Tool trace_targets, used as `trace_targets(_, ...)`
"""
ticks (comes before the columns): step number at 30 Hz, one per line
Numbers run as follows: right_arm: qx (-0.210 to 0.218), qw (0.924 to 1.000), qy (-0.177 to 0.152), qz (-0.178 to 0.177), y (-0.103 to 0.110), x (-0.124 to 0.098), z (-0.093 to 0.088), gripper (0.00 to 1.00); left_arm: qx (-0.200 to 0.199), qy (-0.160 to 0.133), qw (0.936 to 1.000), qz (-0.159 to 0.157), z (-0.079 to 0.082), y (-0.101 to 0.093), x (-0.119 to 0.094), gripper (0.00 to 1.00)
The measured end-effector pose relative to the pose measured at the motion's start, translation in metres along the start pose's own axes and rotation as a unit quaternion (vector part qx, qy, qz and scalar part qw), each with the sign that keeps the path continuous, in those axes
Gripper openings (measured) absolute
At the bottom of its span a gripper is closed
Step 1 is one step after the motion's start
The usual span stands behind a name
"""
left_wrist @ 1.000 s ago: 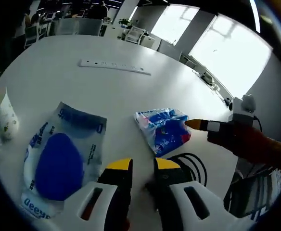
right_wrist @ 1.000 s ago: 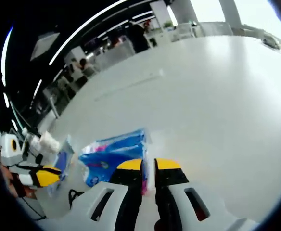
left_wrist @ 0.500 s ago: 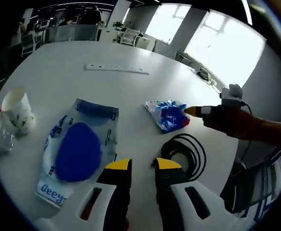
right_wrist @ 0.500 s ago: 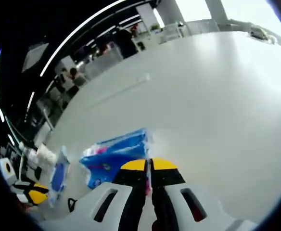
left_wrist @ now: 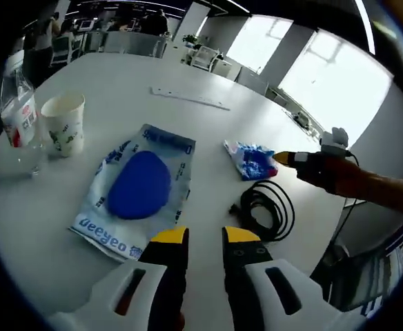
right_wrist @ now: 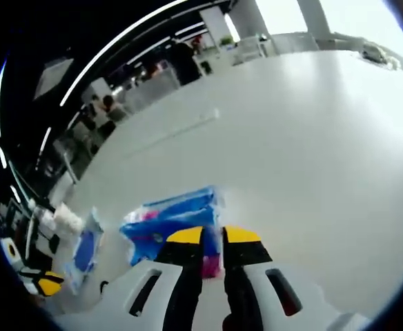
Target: Arrange the tabletop items into an orderly group along one side of the table until the central work area is clear of visible clutter.
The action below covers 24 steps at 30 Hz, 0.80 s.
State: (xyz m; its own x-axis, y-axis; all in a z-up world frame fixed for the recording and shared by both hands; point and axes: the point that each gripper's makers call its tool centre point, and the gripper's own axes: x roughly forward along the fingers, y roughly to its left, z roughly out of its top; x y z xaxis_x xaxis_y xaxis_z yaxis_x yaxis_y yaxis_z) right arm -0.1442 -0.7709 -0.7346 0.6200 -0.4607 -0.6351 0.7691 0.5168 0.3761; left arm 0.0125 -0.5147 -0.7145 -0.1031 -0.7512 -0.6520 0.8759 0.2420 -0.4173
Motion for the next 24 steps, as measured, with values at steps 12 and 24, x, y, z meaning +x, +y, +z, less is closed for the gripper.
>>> trace_targets(12,-0.022,0.9997,-0.003,0.001,0.005,-0.019,-0.005,0.11,-0.027,-0.020,0.9986,0.041,-0.015,0.039,-0.036,0.17)
trace_targets(24,-0.046,0.9989,0.004,0.007,0.020,-0.032,-0.016,0.12,-0.061,-0.036,0.9958,0.058,-0.024,0.056,-0.055,0.17)
